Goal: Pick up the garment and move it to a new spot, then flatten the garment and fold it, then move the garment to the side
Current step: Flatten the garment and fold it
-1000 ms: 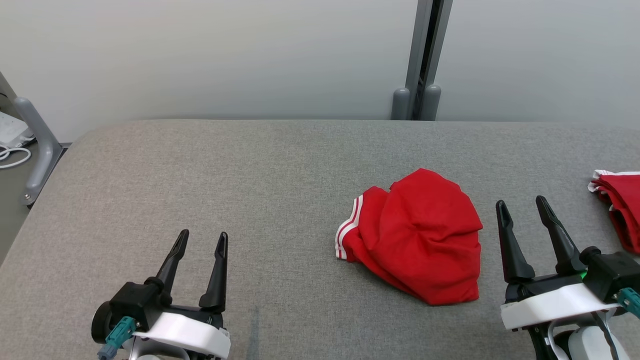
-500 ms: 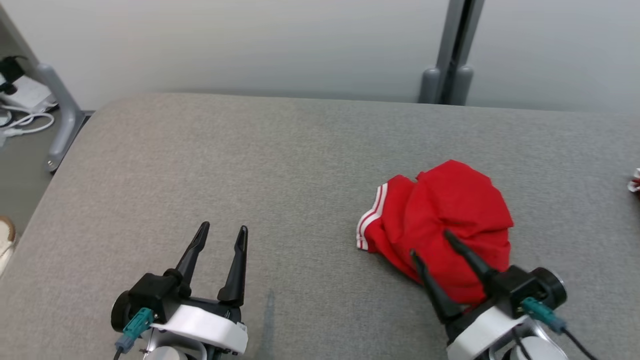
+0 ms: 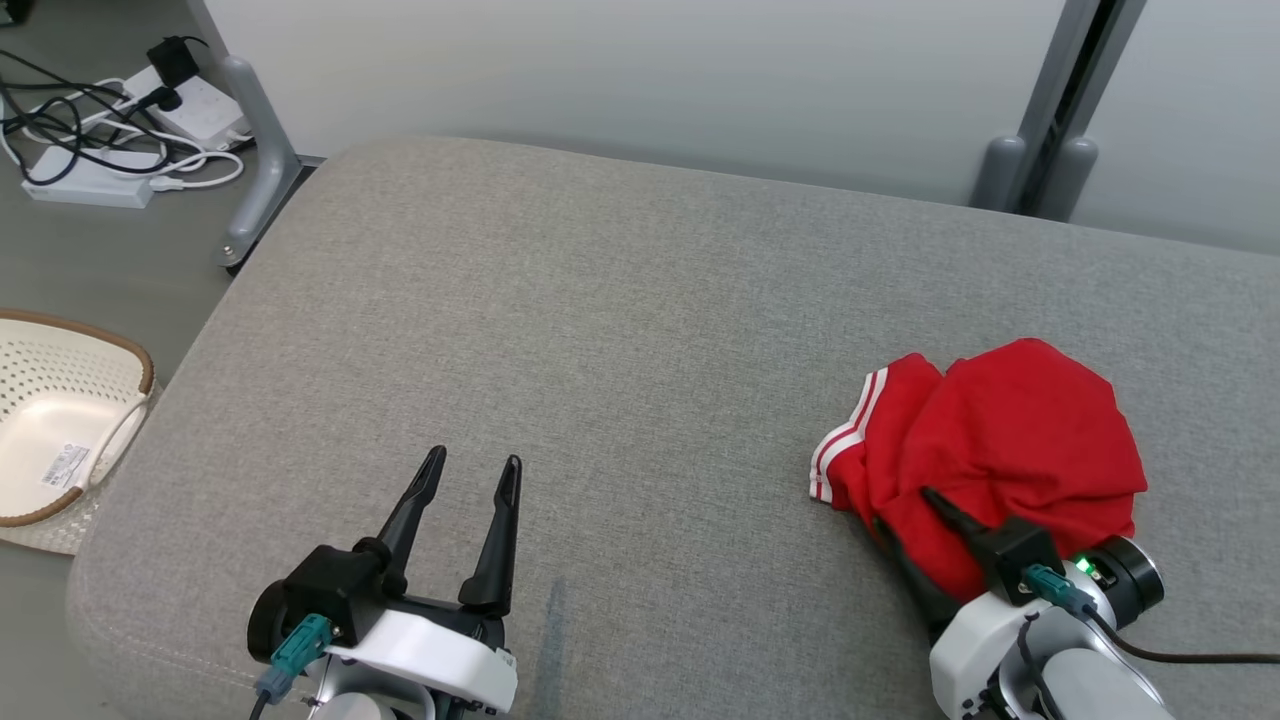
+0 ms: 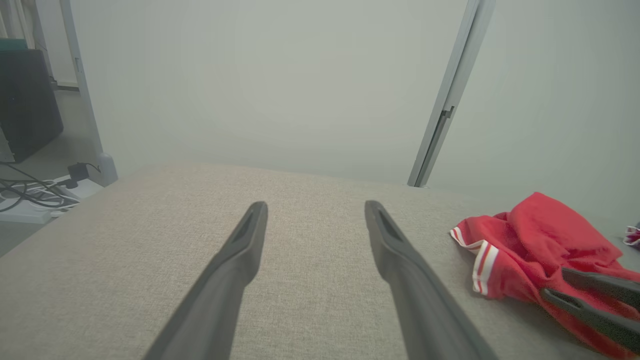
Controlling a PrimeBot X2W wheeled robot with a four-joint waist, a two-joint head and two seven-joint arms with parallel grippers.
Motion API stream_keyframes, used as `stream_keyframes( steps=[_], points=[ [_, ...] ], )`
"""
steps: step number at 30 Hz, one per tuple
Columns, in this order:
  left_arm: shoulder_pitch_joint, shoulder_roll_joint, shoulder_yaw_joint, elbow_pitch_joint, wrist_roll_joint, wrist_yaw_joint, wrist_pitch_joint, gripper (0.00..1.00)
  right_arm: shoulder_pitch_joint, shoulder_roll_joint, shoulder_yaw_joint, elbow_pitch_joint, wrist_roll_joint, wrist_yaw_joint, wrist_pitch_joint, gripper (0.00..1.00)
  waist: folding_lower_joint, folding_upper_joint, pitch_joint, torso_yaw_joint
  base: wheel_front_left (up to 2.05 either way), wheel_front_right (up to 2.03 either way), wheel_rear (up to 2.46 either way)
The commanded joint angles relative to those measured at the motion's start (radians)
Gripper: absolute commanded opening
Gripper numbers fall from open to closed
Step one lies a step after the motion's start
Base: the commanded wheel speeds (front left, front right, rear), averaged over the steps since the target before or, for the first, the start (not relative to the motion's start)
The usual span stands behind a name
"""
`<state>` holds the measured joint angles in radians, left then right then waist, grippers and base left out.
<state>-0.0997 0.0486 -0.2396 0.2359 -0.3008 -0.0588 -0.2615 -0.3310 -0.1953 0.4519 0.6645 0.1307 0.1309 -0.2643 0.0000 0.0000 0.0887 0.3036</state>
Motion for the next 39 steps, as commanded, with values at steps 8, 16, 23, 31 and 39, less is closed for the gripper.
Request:
stream_keyframes(
  steps=[8,16,23,31,39],
  points=[
    [0.013,0.004,-0.006,0.011,-0.001,0.001,-0.003,1.00,-0.057,0.064,0.073,0.000,0.067,0.000,0.000,0.00,0.0000,0.0000,-0.035,0.016,0.00,0.00,0.00],
    [0.031,0.004,0.000,0.021,0.014,-0.004,-0.003,1.00,-0.172,0.116,0.187,-0.145,0.320,0.000,0.000,0.00,0.0000,0.0000,-0.083,0.007,0.00,0.00,0.00],
    [0.050,0.004,0.011,0.019,0.019,-0.004,-0.003,1.00,-0.285,0.075,0.099,-0.324,0.394,0.000,0.001,0.00,0.0000,0.0000,-0.106,-0.004,0.00,0.00,0.00],
    [0.029,0.004,0.012,0.006,0.008,-0.004,-0.003,1.00,-0.157,-0.002,-0.149,-0.138,0.444,0.000,0.001,0.00,0.0000,0.0000,-0.063,-0.027,0.00,0.00,0.00],
    [-0.014,0.004,0.007,0.006,0.011,-0.005,-0.003,1.00,-0.139,-0.068,-0.361,0.264,0.525,0.000,0.000,0.82,0.0000,0.0000,-0.004,-0.061,0.00,0.00,0.00]
  ],
)
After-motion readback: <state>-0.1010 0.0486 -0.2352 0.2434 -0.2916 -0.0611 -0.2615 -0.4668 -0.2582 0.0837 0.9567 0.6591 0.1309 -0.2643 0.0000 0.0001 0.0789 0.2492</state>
